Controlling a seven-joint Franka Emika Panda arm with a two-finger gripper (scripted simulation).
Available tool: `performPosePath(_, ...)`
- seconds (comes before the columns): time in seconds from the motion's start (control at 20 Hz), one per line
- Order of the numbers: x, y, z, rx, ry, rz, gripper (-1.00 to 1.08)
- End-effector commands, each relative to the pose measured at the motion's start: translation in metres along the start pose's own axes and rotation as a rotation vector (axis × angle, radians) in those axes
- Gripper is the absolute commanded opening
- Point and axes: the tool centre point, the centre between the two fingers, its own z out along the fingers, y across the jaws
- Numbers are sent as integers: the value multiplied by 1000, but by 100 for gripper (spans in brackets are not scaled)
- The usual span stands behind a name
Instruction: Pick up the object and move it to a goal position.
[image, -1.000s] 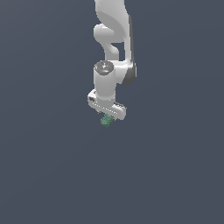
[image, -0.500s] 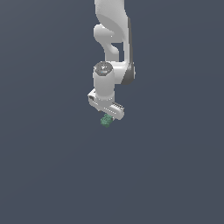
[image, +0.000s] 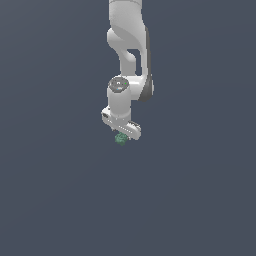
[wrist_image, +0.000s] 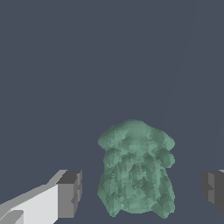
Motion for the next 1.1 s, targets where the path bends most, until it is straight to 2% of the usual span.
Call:
performPosePath(0.0, -1, 0, 12, 0, 0, 1, 100)
performPosePath(0.35, 0, 0, 27, 0, 0, 3, 100)
performPosePath(0.4, 0, 0, 27, 0, 0, 3, -100)
performPosePath(1.05, 0, -3, 24, 0, 0, 3, -100)
